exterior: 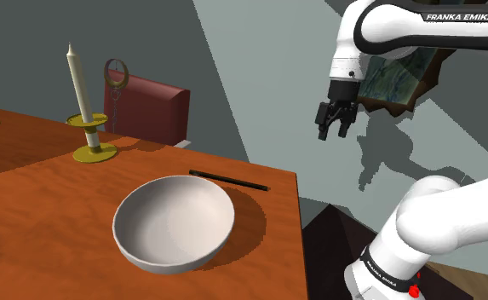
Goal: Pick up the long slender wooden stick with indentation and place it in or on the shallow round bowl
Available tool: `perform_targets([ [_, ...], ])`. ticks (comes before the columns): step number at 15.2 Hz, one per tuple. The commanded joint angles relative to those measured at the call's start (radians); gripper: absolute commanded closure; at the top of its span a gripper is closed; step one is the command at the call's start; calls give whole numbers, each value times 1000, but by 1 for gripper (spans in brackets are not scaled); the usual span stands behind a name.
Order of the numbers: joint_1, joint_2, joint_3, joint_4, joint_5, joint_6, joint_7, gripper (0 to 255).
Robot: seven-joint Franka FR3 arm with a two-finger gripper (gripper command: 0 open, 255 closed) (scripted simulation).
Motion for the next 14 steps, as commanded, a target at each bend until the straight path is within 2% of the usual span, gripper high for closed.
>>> perform_targets([
  [1, 0, 0, 0, 0, 0, 0, 0, 0],
  [14, 203, 340, 172, 179, 55, 173, -124, 0],
])
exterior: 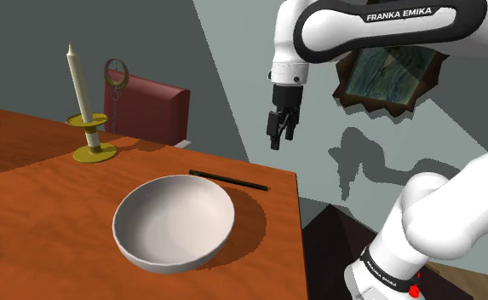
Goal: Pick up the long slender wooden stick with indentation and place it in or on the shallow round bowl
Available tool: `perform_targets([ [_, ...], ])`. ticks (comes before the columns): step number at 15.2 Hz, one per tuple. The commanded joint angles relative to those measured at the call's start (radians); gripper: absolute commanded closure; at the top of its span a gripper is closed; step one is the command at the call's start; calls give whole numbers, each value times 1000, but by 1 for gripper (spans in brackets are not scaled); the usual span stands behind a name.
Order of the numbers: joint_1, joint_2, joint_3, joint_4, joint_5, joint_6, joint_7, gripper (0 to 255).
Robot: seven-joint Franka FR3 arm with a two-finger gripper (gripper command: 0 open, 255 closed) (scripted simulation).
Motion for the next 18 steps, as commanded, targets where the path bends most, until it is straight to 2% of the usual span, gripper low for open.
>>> perform_targets([
  [1, 27, 53, 28, 35, 1, 21, -19, 0],
  [12, 164, 304, 185, 225, -35, 94, -95, 0],
  [18, 166, 307, 188, 159, -35, 162, -96, 0],
])
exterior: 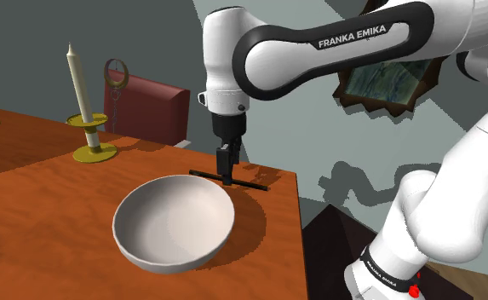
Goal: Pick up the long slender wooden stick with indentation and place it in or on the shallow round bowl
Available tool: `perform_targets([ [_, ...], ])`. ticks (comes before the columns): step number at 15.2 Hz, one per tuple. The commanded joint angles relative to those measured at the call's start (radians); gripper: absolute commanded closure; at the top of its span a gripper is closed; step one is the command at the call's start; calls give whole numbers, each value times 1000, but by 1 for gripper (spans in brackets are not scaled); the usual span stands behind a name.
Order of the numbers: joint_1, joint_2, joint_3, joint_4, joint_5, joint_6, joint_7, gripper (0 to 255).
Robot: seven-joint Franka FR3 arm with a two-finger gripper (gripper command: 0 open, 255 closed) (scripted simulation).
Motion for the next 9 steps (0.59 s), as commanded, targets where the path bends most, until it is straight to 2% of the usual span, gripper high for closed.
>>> perform_targets([
  [1, 1, 1, 1, -27, 0, 29, 0, 0],
  [2, 1, 3, 2, -47, 0, 50, 0, 0],
  [9, 1, 3, 2, -47, 0, 50, 0, 0],
])
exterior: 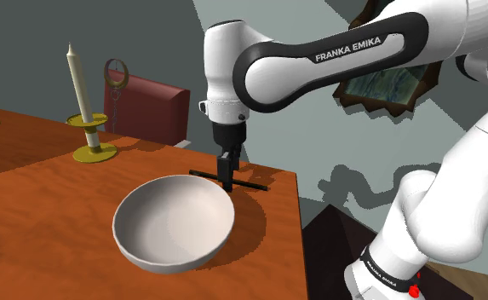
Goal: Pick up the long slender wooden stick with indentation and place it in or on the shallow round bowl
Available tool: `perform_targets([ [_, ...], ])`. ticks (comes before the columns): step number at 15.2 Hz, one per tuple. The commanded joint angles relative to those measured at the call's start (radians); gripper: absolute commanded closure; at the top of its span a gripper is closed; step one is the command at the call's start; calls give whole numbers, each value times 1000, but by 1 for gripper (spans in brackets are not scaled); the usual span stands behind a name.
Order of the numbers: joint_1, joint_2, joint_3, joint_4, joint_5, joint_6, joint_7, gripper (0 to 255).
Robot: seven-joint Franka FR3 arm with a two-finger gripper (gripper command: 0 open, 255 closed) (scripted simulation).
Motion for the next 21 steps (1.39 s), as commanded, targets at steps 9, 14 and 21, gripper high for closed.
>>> perform_targets([
  [9, 1, -5, 0, -9, 2, 5, -1, 255],
  [14, 0, -11, -3, 30, 2, -40, -2, 255],
  [21, -1, -28, -6, 107, 4, -134, -4, 255],
])
